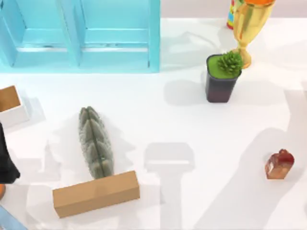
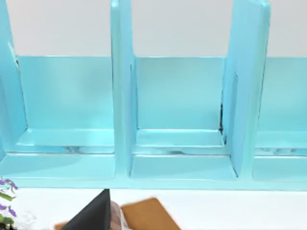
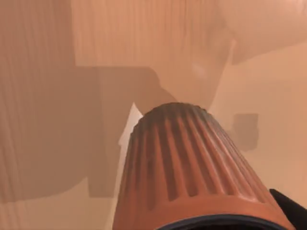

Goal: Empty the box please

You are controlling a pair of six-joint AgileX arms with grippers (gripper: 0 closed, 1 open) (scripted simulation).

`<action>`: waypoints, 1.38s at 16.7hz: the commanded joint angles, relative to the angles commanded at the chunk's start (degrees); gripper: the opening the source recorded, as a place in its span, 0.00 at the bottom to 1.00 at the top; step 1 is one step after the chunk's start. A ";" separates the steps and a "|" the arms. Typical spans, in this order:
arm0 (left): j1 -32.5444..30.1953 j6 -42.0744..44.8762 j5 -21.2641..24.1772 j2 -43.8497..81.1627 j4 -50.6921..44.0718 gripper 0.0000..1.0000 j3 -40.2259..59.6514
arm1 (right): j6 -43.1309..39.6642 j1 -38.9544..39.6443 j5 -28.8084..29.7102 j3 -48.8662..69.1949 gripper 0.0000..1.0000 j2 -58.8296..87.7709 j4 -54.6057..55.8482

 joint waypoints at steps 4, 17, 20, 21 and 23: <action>0.00 0.00 0.00 0.00 0.00 1.00 0.00 | -0.17 -0.10 -0.03 11.04 0.00 -0.50 -11.81; 0.00 0.00 0.00 0.00 0.00 1.00 0.00 | 3.35 3.46 0.21 18.65 0.00 -2.20 -21.28; 0.00 0.00 0.00 0.00 0.00 1.00 0.00 | 11.35 11.47 0.52 12.68 0.00 -4.64 -18.40; 0.00 0.00 0.00 0.00 0.00 1.00 0.00 | 14.81 14.97 0.63 10.11 0.00 -5.70 -17.17; 0.00 0.00 0.00 0.00 0.00 1.00 0.00 | 22.07 22.31 0.87 4.35 0.00 -8.18 -14.36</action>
